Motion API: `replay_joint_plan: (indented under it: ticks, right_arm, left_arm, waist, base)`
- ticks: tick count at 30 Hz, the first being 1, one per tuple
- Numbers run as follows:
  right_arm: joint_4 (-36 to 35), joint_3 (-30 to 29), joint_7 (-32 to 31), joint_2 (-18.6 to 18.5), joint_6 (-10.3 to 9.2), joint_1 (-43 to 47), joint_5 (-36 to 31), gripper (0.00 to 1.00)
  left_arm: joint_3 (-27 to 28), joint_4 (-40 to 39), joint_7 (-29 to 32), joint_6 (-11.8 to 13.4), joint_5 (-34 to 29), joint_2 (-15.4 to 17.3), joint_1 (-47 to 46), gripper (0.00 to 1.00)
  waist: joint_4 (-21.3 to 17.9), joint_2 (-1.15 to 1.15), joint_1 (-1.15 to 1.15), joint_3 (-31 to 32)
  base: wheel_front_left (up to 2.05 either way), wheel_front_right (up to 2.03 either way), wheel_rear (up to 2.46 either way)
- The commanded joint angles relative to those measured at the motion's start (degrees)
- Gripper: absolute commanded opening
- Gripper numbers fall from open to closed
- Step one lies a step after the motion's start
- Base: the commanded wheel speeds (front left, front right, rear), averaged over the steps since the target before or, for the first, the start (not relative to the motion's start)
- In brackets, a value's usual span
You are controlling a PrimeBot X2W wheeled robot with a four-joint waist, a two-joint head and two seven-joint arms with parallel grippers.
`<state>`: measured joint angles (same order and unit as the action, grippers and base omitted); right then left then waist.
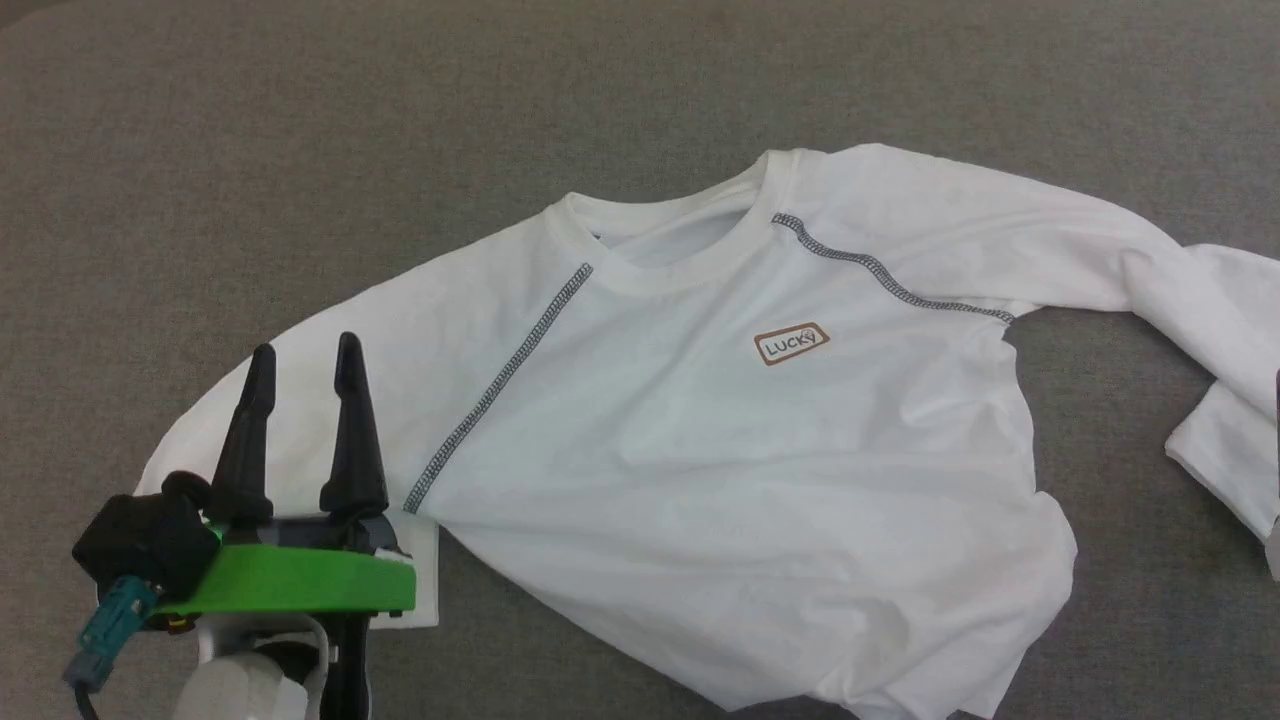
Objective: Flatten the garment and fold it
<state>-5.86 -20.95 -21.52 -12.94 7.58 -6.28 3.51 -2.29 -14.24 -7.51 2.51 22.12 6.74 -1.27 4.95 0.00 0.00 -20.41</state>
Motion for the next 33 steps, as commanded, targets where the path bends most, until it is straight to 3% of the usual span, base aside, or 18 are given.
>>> replay_joint_plan:
  ticks: [1, 6, 7, 8, 9, 10, 15, 22, 25, 26, 27, 33]
  right_arm:
    - [1.66, -0.08, -0.52, -0.97, -0.09, -1.47, 0.15, 1.00]
    - [8.29, -0.13, -1.56, -3.25, -0.09, -3.70, 0.39, 1.00]
    - [9.30, -0.12, -1.97, -3.35, -0.09, -4.00, 0.41, 0.85]
    - [10.32, -0.12, -2.40, -3.44, -0.09, -4.37, 0.44, 0.45]
    - [10.95, -0.61, -2.61, -3.28, -0.09, -4.76, 0.35, 0.14]
    - [11.45, -1.39, -2.77, -2.93, -0.09, -5.26, 0.12, 0.00]
    - [10.38, -3.64, -2.99, -2.57, -0.09, -6.29, -0.31, 0.00]
    - [6.34, -13.88, -2.25, -5.42, -0.09, -4.41, -5.01, 0.00]
    - [6.07, -15.12, -1.65, -5.27, -0.09, -3.97, -5.48, 0.00]
    - [6.31, -15.02, -1.38, -4.91, -0.09, -3.97, -5.48, 0.32]
    - [6.54, -14.57, -0.98, -4.67, -0.09, -3.98, -5.48, 0.98]
    - [6.97, -9.76, 1.20, -1.27, -0.09, -4.91, -3.17, 1.00]
  left_arm:
    - [-0.19, 0.04, -0.50, -0.32, -1.05, 0.27, -1.37, 1.00]
    - [-1.34, 0.32, -0.85, -0.42, -2.20, 0.51, -3.21, 1.00]
    - [-1.50, 0.40, -0.88, -0.41, -2.31, 0.50, -3.42, 1.00]
    - [-1.73, 0.53, -0.86, -0.44, -2.39, 0.49, -3.64, 1.00]
    - [-1.89, 0.65, -0.87, -0.42, -2.46, 0.46, -3.80, 1.00]
    - [-2.09, 0.84, -0.92, -0.37, -2.56, 0.41, -3.97, 1.00]
    - [-2.56, 1.62, -1.26, -0.21, -2.58, 0.24, -3.91, 1.00]
    - [-2.93, 1.98, -1.26, -0.01, -2.35, 0.27, -2.77, 1.00]
    - [-2.94, 1.93, -1.19, 0.09, -2.14, 0.32, -2.32, 1.00]
    - [-2.96, 1.97, -1.14, 0.13, -2.06, 0.32, -2.19, 1.00]
    - [-3.01, 2.01, -1.08, 0.16, -2.01, 0.32, -2.13, 1.00]
    - [-3.60, 2.53, -0.19, -0.37, -1.84, 1.03, -2.55, 1.00]
  waist:
    - [0.79, 0.00, 0.00, -2.12]
    - [1.39, 0.00, 0.00, -4.06]
    - [1.42, 0.00, 0.00, -4.18]
    - [1.46, 0.00, 0.00, -4.29]
    - [1.46, 0.00, 0.00, -4.31]
    - [1.44, 0.00, 0.00, -4.21]
    - [1.04, 0.00, 0.00, -2.44]
    - [1.09, 0.00, 0.00, 0.18]
    - [0.99, 0.00, 0.00, 0.60]
    - [0.93, 0.00, 0.00, 0.71]
    - [0.90, 0.00, 0.00, 0.78]
    - [0.53, 0.00, 0.00, 2.04]
  base:
    - [0.00, 0.00, 0.00]
    - [0.00, 0.00, 0.00]
    - [0.00, 0.00, 0.00]
    - [0.00, 0.00, 0.00]
    - [0.00, 0.00, 0.00]
    - [0.00, 0.00, 0.00]
    - [0.00, 0.00, 0.00]
    - [0.00, 0.00, 0.00]
    - [0.00, 0.00, 0.00]
    - [0.00, 0.00, 0.00]
    - [0.00, 0.00, 0.00]
    - [0.00, 0.00, 0.00]
